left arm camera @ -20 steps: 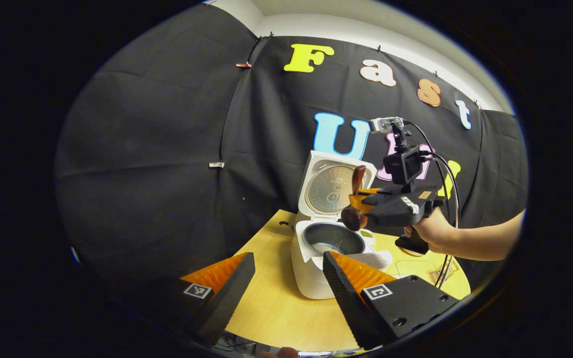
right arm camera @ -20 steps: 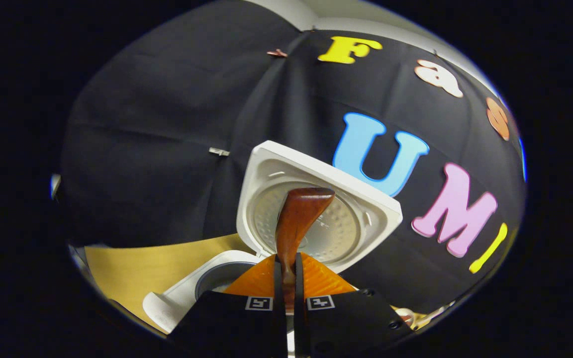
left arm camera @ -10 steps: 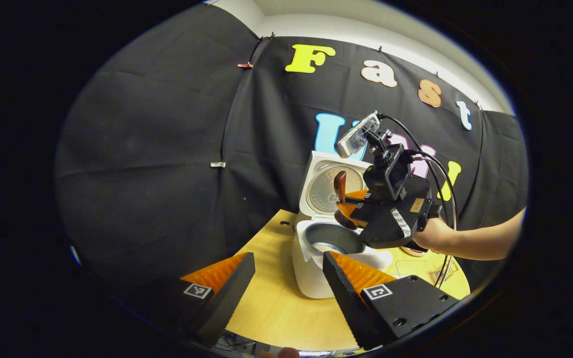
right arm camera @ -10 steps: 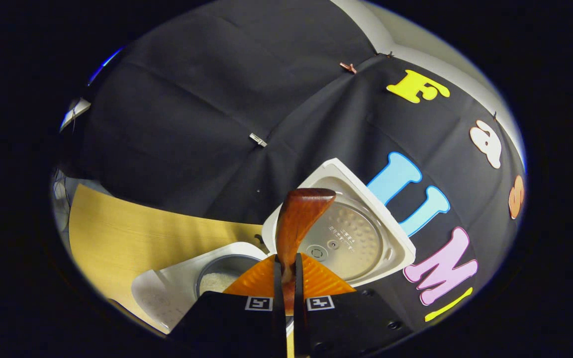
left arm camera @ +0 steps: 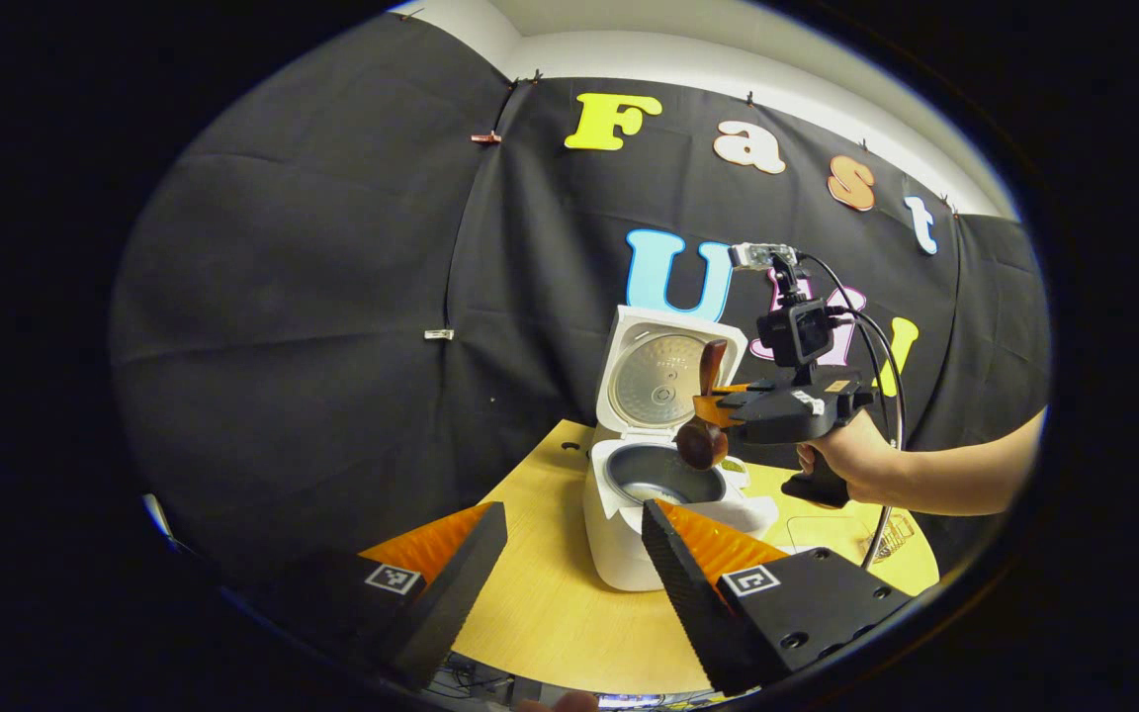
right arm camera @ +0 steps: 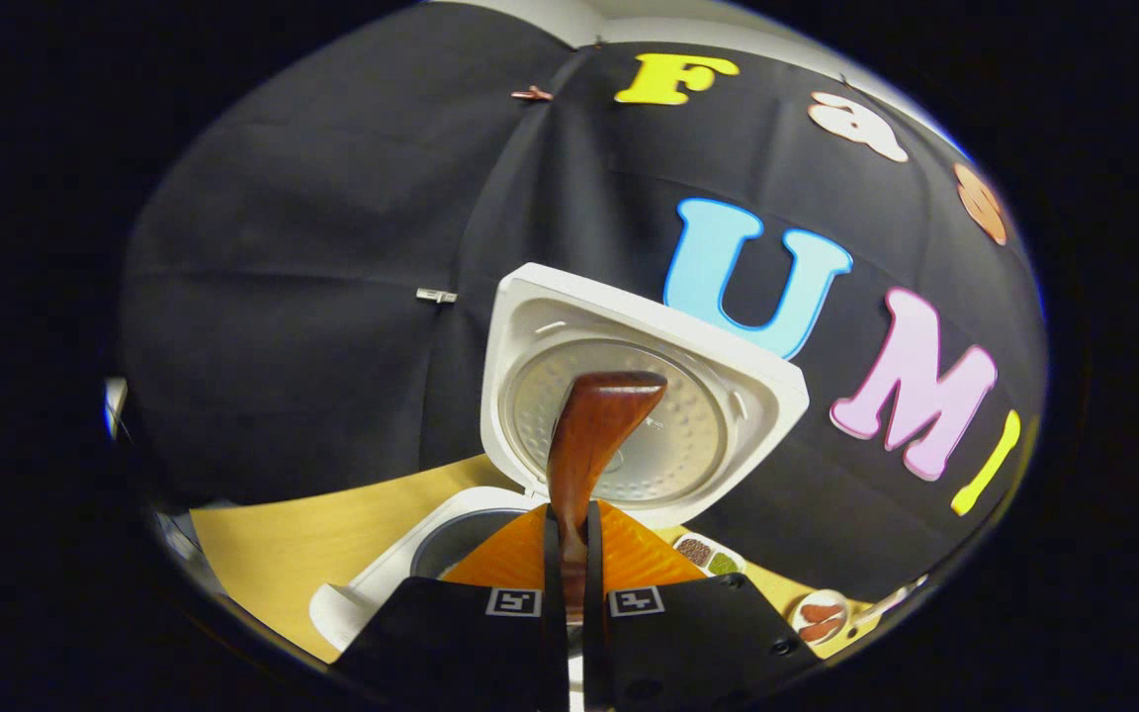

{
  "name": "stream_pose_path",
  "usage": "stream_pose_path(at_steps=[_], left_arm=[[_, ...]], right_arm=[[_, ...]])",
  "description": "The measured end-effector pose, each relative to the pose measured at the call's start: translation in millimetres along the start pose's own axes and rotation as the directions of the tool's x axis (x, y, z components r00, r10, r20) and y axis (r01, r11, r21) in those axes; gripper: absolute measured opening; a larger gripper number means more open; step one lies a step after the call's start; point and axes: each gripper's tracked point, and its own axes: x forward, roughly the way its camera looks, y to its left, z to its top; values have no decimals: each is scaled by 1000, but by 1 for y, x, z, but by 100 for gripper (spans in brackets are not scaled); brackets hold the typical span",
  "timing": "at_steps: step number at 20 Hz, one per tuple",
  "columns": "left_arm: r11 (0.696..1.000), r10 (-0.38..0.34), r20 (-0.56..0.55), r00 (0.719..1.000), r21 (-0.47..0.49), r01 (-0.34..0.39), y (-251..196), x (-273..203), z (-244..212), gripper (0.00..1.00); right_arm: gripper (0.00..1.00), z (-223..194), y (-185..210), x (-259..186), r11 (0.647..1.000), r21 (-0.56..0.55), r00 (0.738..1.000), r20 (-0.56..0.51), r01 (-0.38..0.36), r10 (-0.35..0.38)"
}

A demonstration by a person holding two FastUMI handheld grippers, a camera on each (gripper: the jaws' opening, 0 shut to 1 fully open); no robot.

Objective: Close the left gripper, press the button to open the rice cooker; take a wooden spoon from the chopstick holder with the right hand, scoop a spoonful of rice and pour it into the rice cooker, then put the wooden spoon back into the chopstick holder.

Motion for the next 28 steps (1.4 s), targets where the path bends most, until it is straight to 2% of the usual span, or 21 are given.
stream_pose_path(at_steps=[4,7,10,12,15,20,24,28], left_arm=[[1000,-12,-2,1000,1,12,-15,-3,0,95],[1000,-21,-2,1000,8,21,-28,-5,0,95],[999,-37,-6,999,-4,37,-42,-8,0,95],[999,-41,-9,999,-3,41,-51,-8,0,95],[999,-50,-5,999,9,50,-65,-10,3,95],[998,-46,17,999,38,45,-87,-9,12,95],[996,-61,15,998,59,60,-114,-10,13,95],[995,-93,1,996,38,93,-145,-12,7,95]], right_arm=[[10,8,-11,-14,975,218,999,43,-31,22],[10,10,-27,-30,911,409,997,75,-49,20],[10,12,-57,-54,875,483,995,97,-34,-15],[10,12,-78,-78,866,499,991,129,-33,-36],[10,9,-117,-123,883,468,983,166,-12,-75],[10,-11,-190,-195,891,450,969,187,59,-159],[10,-41,-251,-246,865,479,955,159,147,-250],[10,-84,-306,-286,838,496,941,107,229,-321]])
